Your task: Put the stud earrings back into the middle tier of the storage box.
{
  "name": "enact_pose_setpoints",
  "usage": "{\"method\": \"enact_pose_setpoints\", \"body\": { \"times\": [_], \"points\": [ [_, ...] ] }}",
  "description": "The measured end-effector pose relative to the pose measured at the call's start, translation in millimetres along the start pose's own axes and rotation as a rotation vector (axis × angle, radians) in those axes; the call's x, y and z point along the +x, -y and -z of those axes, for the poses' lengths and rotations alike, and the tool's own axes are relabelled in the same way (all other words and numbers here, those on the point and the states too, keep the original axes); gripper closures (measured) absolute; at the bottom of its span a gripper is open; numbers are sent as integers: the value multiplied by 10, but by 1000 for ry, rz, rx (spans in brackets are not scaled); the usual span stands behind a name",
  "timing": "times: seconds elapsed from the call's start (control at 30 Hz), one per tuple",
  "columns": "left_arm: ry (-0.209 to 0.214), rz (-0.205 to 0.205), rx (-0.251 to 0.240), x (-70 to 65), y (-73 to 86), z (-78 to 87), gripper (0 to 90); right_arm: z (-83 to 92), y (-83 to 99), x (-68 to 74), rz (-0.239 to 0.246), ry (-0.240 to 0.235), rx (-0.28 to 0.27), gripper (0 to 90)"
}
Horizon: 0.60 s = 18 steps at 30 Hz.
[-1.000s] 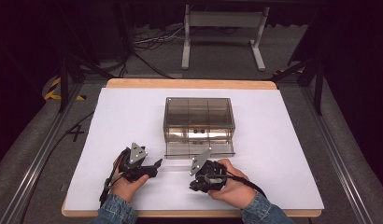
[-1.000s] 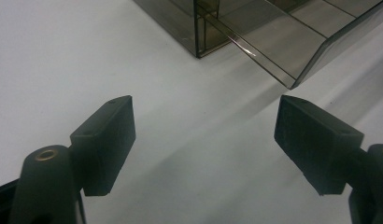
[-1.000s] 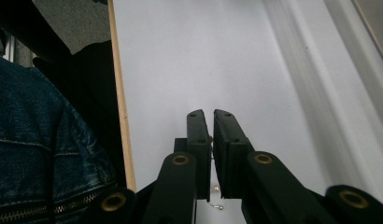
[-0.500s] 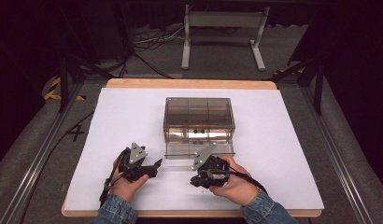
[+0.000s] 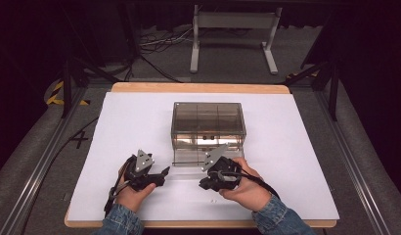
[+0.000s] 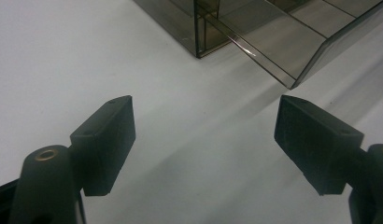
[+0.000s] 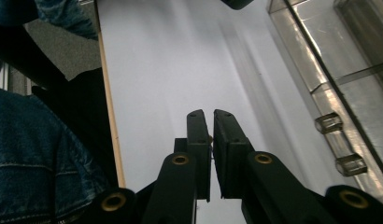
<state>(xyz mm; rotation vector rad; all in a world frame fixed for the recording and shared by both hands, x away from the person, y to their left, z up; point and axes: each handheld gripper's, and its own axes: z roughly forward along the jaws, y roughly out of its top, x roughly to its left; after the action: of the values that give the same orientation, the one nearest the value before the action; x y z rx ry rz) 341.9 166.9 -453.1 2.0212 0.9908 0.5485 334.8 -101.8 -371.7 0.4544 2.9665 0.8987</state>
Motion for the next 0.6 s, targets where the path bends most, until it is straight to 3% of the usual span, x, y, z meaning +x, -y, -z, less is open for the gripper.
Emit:
{"method": "enact_pose_setpoints", "body": {
  "times": [0.6],
  "points": [
    [4,-4,3,2,0,1,210,131,-117,-103,-42,29,-26,852]
  ]
}}
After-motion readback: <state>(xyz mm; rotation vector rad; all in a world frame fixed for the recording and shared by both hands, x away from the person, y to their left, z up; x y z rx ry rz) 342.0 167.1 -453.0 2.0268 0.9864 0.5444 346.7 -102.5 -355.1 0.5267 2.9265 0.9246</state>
